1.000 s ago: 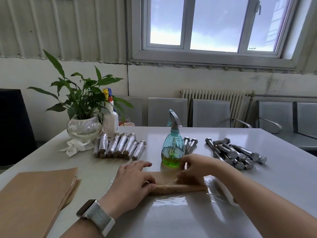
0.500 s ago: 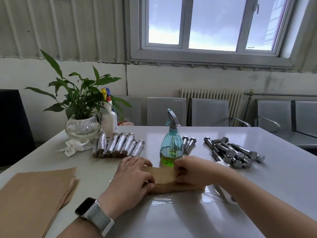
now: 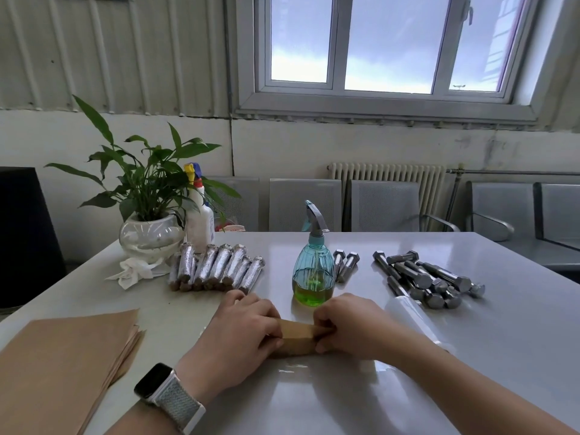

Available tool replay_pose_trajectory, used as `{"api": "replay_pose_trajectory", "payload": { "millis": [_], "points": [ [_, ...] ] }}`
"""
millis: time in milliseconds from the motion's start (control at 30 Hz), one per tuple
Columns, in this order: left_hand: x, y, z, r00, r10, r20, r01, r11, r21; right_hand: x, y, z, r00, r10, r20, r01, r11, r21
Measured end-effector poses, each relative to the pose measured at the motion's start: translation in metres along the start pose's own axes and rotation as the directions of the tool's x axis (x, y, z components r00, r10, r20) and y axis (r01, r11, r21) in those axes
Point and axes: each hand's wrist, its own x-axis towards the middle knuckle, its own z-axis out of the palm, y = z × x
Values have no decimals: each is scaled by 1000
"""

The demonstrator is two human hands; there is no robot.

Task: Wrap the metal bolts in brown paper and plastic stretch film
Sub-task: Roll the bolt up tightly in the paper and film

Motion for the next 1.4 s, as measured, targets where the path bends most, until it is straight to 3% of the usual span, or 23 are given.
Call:
{"api": "replay_pose_trajectory", "payload": {
  "millis": [200,367,633,833,1033,1167,1267,1400],
  "points": [
    [-1,-2,-3,999,50,-18,-51,998,-28,-9,-7,3,998,-13,-63,10,999,-51],
    [-1,2,-4,999,-43,-1,42,986,-162,-14,-11,4,994,-46,-98,44,999,-26],
    [-1,6,-1,1000,-4,-5,4,998,-61,-29,-19,10,966,-109,-235,76,986,-147],
    [2,18,-3,987,-156,29,157,987,-19,-40,-27,18,931,-179,-319,63,938,-342],
    [6,28,-3,959,-282,29,281,959,44,-47,-25,25,893,-242,-378,95,925,-367],
    [1,23,-4,957,-275,90,278,961,-20,-52,-19,24,917,-246,-316,152,944,-294],
    [-1,20,-4,967,-227,113,231,972,-28,-54,-7,15,973,-171,-158,159,984,-81],
    [-1,17,-3,975,-187,117,190,981,-22,-37,4,-8,997,-60,49,51,984,168]
  ]
}}
